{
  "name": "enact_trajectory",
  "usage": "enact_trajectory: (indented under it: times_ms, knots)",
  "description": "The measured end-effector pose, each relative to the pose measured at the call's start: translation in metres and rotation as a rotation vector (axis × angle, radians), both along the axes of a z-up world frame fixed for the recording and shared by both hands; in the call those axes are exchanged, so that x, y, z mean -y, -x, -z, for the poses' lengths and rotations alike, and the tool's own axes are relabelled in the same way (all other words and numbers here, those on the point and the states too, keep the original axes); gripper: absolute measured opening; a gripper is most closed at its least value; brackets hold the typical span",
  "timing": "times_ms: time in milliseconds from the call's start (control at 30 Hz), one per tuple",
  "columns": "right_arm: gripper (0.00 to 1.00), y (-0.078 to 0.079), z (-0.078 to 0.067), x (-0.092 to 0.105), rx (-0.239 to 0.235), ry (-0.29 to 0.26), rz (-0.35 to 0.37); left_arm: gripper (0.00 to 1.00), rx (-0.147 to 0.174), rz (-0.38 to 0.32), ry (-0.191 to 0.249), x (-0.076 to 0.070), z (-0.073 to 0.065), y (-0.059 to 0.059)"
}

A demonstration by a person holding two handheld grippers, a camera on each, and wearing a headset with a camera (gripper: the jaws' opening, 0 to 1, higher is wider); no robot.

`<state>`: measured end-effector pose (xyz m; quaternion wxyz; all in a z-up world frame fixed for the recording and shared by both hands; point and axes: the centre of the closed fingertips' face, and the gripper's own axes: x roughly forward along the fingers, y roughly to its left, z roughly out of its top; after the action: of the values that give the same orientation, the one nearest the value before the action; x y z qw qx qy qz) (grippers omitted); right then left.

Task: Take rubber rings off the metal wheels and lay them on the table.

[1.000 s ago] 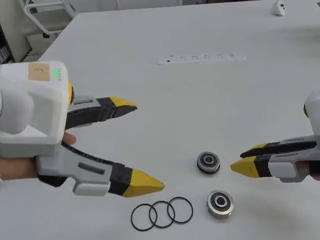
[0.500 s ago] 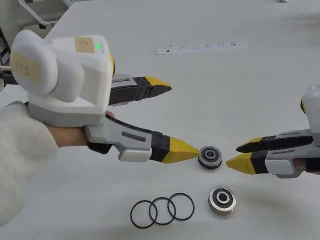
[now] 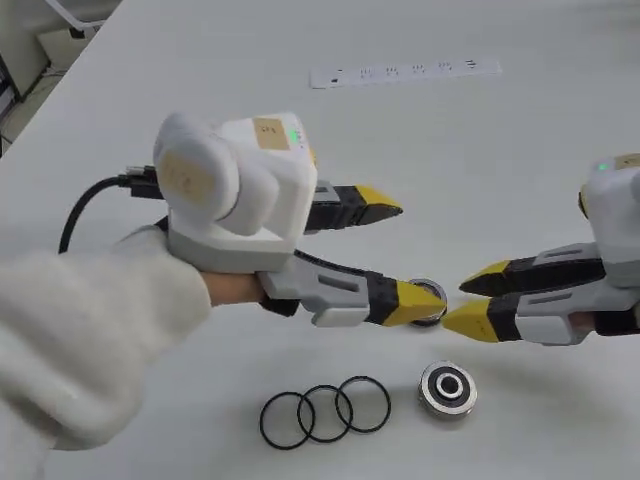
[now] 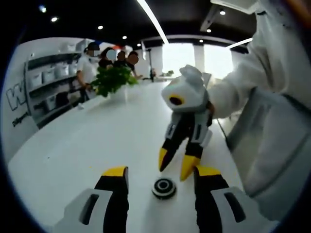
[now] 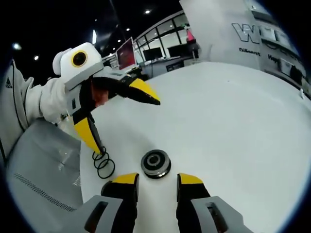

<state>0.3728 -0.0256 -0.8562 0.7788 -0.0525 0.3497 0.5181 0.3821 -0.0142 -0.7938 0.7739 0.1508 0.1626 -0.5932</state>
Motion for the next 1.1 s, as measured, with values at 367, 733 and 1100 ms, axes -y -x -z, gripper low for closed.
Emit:
enact_trajectory:
  times_ms: [367,733,1100]
  knots:
    - [0.26,-0.002,0.008,-0.004,0.049,0.03,-0.049,0.35,-0.035,-0.025,-0.076,0.004,0.034,-0.005]
    - [0.22,-0.004,0.008,-0.007,0.081,0.031,-0.077,0.18,-0.054,-0.04,-0.095,0.007,0.044,-0.004]
    - [0.19,-0.003,0.009,-0.01,0.111,0.037,-0.111,0.14,-0.068,-0.048,-0.114,0.004,0.054,-0.002]
